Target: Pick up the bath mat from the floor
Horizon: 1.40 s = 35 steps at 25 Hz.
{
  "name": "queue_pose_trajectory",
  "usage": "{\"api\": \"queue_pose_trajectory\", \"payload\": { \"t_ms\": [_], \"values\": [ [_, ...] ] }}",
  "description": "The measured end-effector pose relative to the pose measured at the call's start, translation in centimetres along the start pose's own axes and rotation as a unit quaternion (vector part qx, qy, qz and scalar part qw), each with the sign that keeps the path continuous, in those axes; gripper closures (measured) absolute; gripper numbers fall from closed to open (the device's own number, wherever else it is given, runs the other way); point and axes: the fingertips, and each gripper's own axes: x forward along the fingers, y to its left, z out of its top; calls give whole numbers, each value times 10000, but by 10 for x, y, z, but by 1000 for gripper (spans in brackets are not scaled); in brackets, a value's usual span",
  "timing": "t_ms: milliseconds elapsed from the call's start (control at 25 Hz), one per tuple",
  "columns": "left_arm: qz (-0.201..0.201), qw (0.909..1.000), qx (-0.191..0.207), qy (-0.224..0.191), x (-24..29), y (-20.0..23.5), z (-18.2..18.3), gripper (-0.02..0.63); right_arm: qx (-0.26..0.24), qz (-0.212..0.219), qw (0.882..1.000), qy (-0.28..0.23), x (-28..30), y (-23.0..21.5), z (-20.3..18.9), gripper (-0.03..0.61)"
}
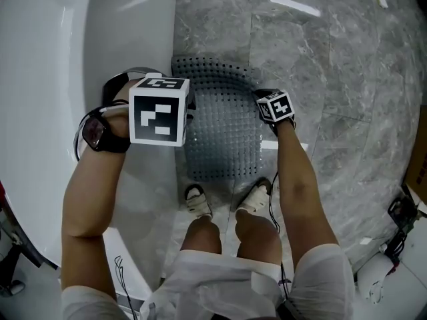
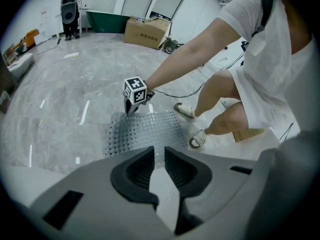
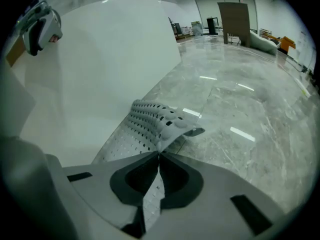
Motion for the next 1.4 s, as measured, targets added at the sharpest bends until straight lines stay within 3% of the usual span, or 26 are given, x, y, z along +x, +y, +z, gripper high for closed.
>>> {"api": "queue_pose_trajectory", "payload": {
  "t_ms": [240, 360, 480, 560, 680, 960, 1160, 1400],
  "values": [
    [430, 9988, -139, -199, -3, 20, 0, 540, -333, 182, 9992, 126, -56, 65, 9, 546],
    [398, 9988, -116, -259, 14, 20, -1, 492, -348, 305, 9986, 253, -87, 99, 11, 548],
    [159, 9998, -44, 65, 28, -7, -6, 465, -377, 385, 9981, 304, -112, 126, 18, 548],
    [75, 9997, -204, -100, 26, -29, 6, 464, -430, 404, 9978, 314, -131, 140, 19, 548],
    [92, 9985, -307, -452, 22, -60, 36, 404, -580, 450, 9965, 400, -162, 162, 14, 548],
    [448, 9974, 210, -527, 2, -84, 84, 253, -886, 693, 9931, 324, -234, 217, 22, 549],
    [531, 9953, 773, -234, -1, -107, 106, 227, -1039, 1047, 9889, 204, -293, 257, 33, 549],
    [1067, 9892, 816, -589, -15, -115, 137, 193, -1202, 1541, 9807, 74, -358, 295, 61, 549]
  ]
}}
